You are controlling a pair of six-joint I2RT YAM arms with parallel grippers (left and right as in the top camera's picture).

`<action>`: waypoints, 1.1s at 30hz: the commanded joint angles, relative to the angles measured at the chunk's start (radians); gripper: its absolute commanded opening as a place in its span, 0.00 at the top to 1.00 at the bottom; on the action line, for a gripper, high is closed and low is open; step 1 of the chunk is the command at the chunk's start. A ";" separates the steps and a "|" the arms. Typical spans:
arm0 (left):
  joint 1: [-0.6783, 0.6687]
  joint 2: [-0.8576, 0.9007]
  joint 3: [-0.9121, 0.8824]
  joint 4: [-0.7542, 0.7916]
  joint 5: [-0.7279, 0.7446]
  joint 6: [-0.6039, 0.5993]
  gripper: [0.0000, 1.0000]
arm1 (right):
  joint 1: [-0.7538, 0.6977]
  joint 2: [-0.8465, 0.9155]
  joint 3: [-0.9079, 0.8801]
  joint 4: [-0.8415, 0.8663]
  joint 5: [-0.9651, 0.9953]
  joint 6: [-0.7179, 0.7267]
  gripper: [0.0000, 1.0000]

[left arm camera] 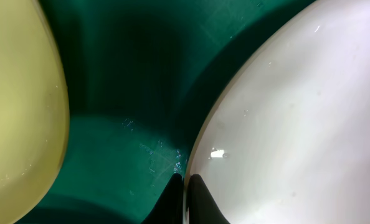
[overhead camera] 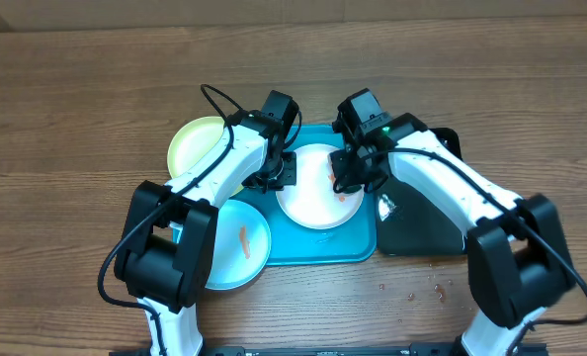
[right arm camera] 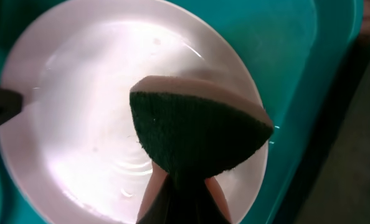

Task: Clean dirty plates on tray and stack at the side
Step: 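Move the wet sponge over the white plate and scrub it, then carry the sponge back into the black water basin with right gripper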

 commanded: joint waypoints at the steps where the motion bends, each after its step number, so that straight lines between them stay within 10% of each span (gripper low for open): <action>1: -0.006 0.010 0.019 -0.002 -0.023 -0.010 0.96 | 0.003 0.039 -0.004 0.006 0.069 0.002 0.96; 33: -0.006 0.010 0.019 -0.004 -0.021 -0.010 0.96 | 0.091 0.153 0.103 -0.034 -0.307 0.002 0.96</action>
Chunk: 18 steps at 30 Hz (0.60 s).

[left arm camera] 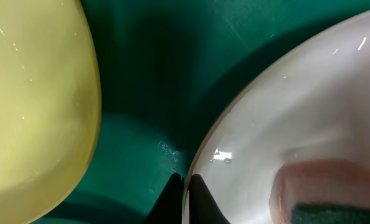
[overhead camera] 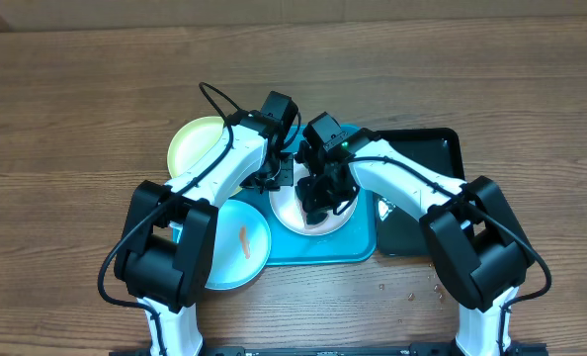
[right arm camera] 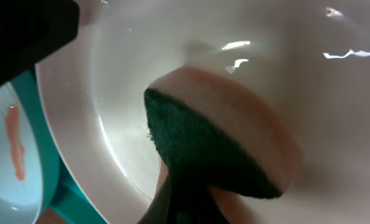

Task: Clean dirty plates on tray and stack at the side
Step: 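Carry the sponge back into the black water basin with right gripper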

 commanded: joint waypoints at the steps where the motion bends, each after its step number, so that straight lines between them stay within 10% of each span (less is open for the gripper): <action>1: -0.008 0.010 0.019 0.008 0.031 -0.010 0.96 | -0.047 0.001 0.084 -0.038 -0.058 -0.001 0.96; 18: -0.008 0.010 0.019 0.003 0.030 -0.010 0.96 | -0.343 -0.159 0.152 -0.441 0.346 -0.080 0.96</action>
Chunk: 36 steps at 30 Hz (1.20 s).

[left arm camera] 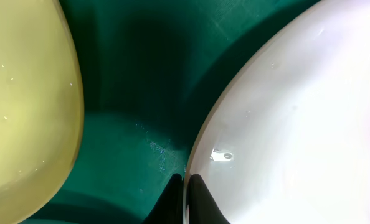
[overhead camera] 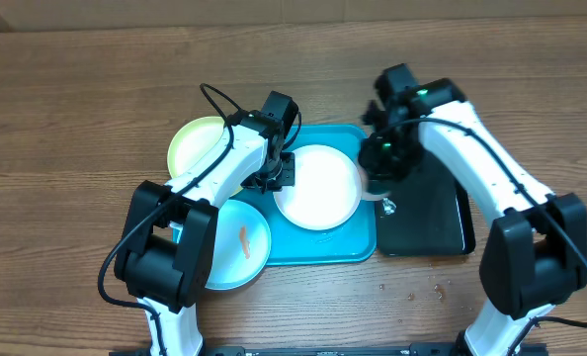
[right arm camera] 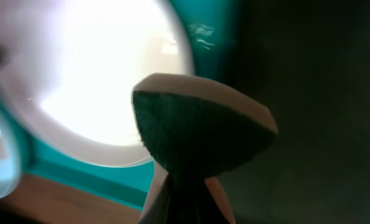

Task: Clean dirty plates on tray and stack at the side
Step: 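Carry the sponge back into the black water basin with right gripper, then rinse the sponge in the basin water with right gripper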

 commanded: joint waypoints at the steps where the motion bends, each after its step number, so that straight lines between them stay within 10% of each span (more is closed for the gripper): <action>1: -0.006 0.010 0.019 0.001 0.003 -0.010 0.96 | -0.071 -0.021 -0.010 -0.035 0.217 -0.003 0.96; 13: -0.006 0.010 0.019 0.005 0.003 -0.010 0.95 | -0.141 -0.021 -0.253 0.201 0.267 -0.003 0.96; 16: -0.006 0.010 0.019 0.005 0.003 -0.010 0.94 | -0.141 -0.021 -0.271 0.227 0.267 -0.003 0.50; 19: -0.006 0.010 0.019 0.005 0.003 -0.010 0.93 | -0.142 -0.021 -0.266 0.235 0.267 -0.003 0.26; 27: -0.006 0.010 0.019 0.005 0.003 -0.010 0.89 | -0.141 -0.021 -0.259 0.195 0.240 0.027 0.47; 36: -0.006 0.010 0.019 0.009 0.004 -0.010 0.89 | -0.140 -0.021 -0.300 0.223 0.225 0.050 0.41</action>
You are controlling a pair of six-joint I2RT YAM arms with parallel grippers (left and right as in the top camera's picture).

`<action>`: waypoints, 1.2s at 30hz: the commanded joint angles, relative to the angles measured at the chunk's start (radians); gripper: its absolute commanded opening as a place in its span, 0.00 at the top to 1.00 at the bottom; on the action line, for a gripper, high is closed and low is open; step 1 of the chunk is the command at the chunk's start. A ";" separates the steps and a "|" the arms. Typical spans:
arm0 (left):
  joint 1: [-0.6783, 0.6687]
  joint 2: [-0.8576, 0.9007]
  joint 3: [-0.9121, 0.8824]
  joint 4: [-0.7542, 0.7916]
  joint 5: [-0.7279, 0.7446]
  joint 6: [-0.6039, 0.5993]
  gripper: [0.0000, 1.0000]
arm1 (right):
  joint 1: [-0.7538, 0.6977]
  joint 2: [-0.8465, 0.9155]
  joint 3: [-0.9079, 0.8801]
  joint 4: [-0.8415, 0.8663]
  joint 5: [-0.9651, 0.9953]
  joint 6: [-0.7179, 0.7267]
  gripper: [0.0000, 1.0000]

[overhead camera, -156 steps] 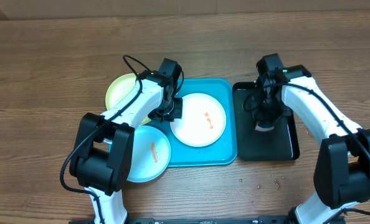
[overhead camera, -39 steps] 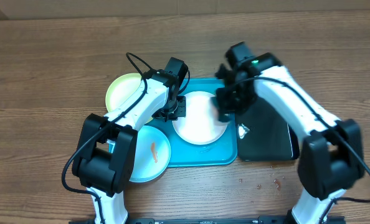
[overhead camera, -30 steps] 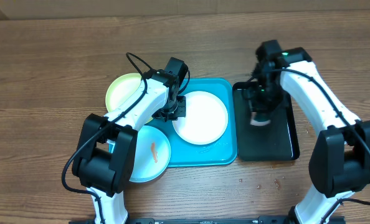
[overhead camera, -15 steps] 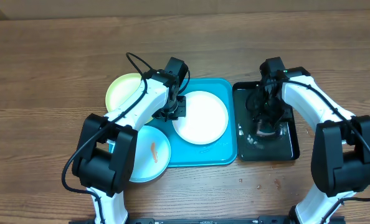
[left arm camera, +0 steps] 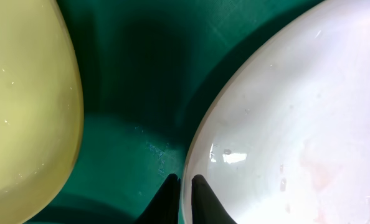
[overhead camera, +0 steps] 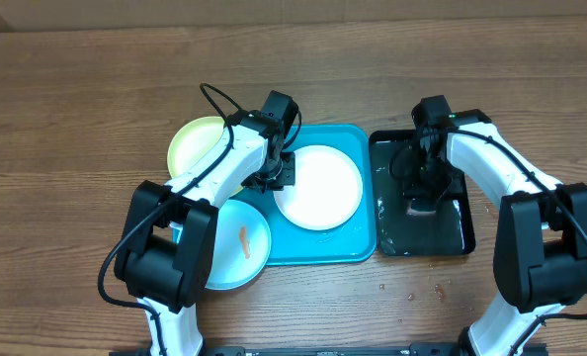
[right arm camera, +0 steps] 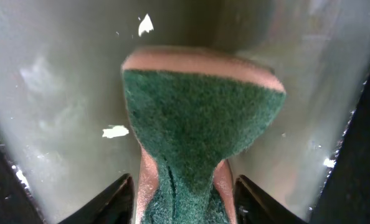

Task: Clean dirty plates on tray and stack at the side
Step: 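Rinse the sponge in the basin water with right gripper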

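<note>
A white plate (overhead camera: pixel 318 188) lies on the teal tray (overhead camera: pixel 348 252); the left wrist view shows a faint pinkish film on the white plate (left arm camera: pixel 284 124). My left gripper (overhead camera: pixel 277 178) is shut on its left rim, one fingertip on each side of the edge (left arm camera: pixel 184 186). A green and pink sponge (overhead camera: pixel 420 205) rests in the wet black tray (overhead camera: pixel 427 237). My right gripper (right arm camera: pixel 185 199) stands open around the sponge (right arm camera: pixel 200 118), its fingers (right arm camera: pixel 123 193) clear of it on both sides.
A pale yellow plate (overhead camera: pixel 197 148) sits left of the teal tray, seen also in the left wrist view (left arm camera: pixel 23 93). A light blue plate (overhead camera: pixel 236 242) with an orange streak overlaps the tray's front left corner. Small crumbs (overhead camera: pixel 422 292) dot the wood in front of the black tray.
My right gripper was at the black tray's left edge, shut on the sponge; now it is down in the middle of that tray and open, with the sponge resting there. The left gripper keeps its hold.
The left gripper has held the white plate's rim throughout. The right gripper held the sponge over the plate's right side, then pressed it on the plate's middle, then held it over the black tray's edge. Now the sponge lies released in the black tray.
</note>
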 commanded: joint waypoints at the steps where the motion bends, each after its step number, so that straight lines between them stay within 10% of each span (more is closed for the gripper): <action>1: -0.006 0.010 0.019 0.001 0.003 -0.010 0.89 | -0.002 -0.021 -0.008 0.012 -0.009 0.019 0.37; 4: -0.006 0.010 0.019 0.001 0.004 -0.010 0.89 | -0.002 -0.021 -0.019 0.024 -0.008 0.021 0.37; 7: -0.006 0.010 0.019 0.002 0.003 -0.010 0.89 | -0.002 -0.021 -0.050 0.056 -0.012 0.021 0.85; 8: -0.006 0.010 0.019 0.002 0.003 -0.010 0.89 | -0.002 -0.021 -0.056 0.064 -0.017 0.021 0.86; 9: -0.007 0.010 0.019 0.002 0.003 -0.010 0.88 | -0.002 -0.021 -0.056 0.066 -0.024 0.021 0.77; 11: -0.006 0.010 0.019 0.002 0.003 -0.010 0.80 | -0.002 -0.021 -0.052 0.072 -0.031 0.021 0.28; 14: -0.006 0.010 0.019 0.001 0.003 -0.010 0.78 | -0.002 -0.021 -0.041 0.084 -0.031 0.021 0.19; 17: -0.006 0.010 0.019 0.001 0.004 -0.010 0.78 | -0.002 -0.021 -0.041 0.107 -0.031 0.021 0.75; 18: -0.006 0.010 0.019 0.001 0.004 -0.010 0.78 | -0.002 -0.021 -0.042 0.113 -0.031 0.021 0.80; 19: -0.006 0.010 0.019 0.001 0.004 -0.010 0.78 | -0.002 -0.021 -0.042 0.114 -0.031 0.021 0.73; 21: -0.007 0.010 0.019 0.001 0.004 -0.010 0.78 | -0.002 -0.021 -0.042 0.121 -0.031 0.024 0.21; 24: -0.007 0.010 0.019 0.001 0.004 -0.010 0.78 | -0.002 -0.021 -0.042 0.146 -0.031 0.044 0.07; 27: -0.007 0.010 0.019 0.001 0.004 -0.010 0.78 | -0.002 -0.021 -0.042 0.171 -0.031 0.044 0.39; 30: -0.007 0.010 0.019 0.000 0.004 -0.010 0.78 | -0.002 -0.021 -0.042 0.187 -0.031 0.045 0.16; 32: -0.007 0.010 0.019 0.001 0.004 -0.010 0.78 | -0.002 -0.021 -0.042 0.198 -0.031 0.044 0.20; 35: -0.007 0.010 0.019 0.001 0.004 -0.010 0.78 | -0.002 -0.021 -0.041 0.211 -0.031 0.044 0.77; 36: -0.007 0.010 0.019 0.001 0.004 -0.010 0.78 | -0.002 -0.021 -0.040 0.211 -0.031 0.044 0.76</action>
